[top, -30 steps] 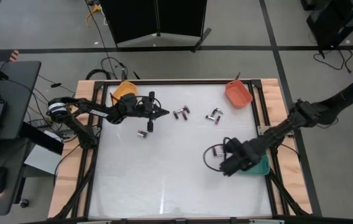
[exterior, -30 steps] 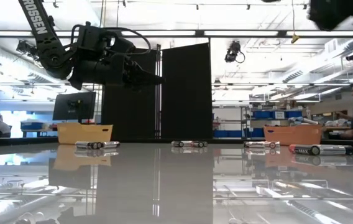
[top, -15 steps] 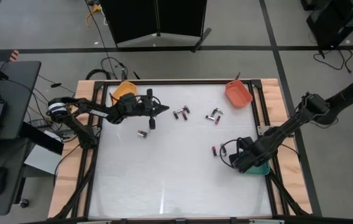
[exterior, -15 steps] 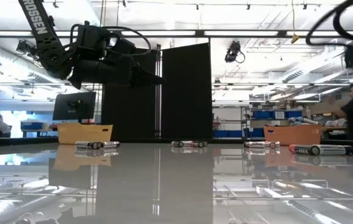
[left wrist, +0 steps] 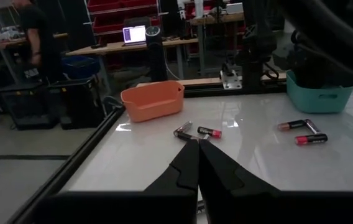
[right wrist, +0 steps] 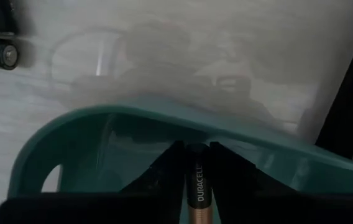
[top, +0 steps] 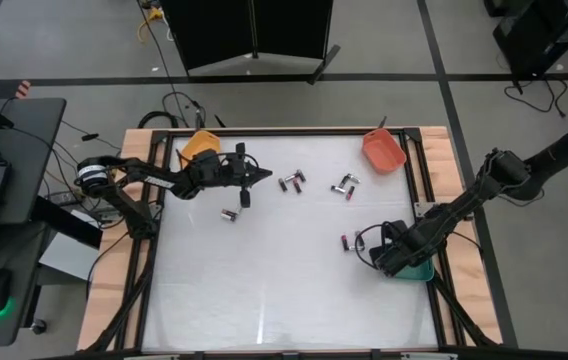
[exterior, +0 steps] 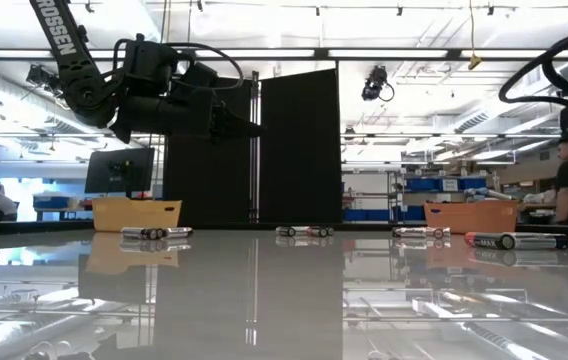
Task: Sort batteries
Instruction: Put the brown battery into the green bin, then put the silver battery into the orange bin
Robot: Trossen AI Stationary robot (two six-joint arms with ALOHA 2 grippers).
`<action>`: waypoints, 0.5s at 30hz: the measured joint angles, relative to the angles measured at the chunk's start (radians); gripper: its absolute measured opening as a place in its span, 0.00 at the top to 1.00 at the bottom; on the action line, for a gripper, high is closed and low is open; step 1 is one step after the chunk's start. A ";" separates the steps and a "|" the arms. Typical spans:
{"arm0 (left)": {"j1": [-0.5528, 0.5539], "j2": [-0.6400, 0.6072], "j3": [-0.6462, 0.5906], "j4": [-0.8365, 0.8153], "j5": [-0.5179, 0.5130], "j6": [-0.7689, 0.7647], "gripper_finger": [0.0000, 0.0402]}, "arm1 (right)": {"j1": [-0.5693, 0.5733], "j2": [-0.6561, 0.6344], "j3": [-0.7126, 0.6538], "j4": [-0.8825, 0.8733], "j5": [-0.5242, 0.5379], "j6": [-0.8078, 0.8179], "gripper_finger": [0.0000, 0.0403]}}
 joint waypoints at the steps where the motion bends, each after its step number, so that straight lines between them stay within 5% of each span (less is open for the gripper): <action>1: 0.000 0.000 0.000 -0.001 0.000 -0.004 0.97 | 0.000 0.000 0.000 0.000 0.000 -0.006 0.76; 10: 0.000 0.000 0.007 -0.017 -0.022 -0.028 0.97 | 0.000 0.000 0.057 -0.051 -0.005 -0.073 0.63; 15: -0.002 0.000 0.076 -0.178 -0.031 -0.037 0.97 | 0.000 0.000 0.165 -0.166 -0.006 -0.132 0.62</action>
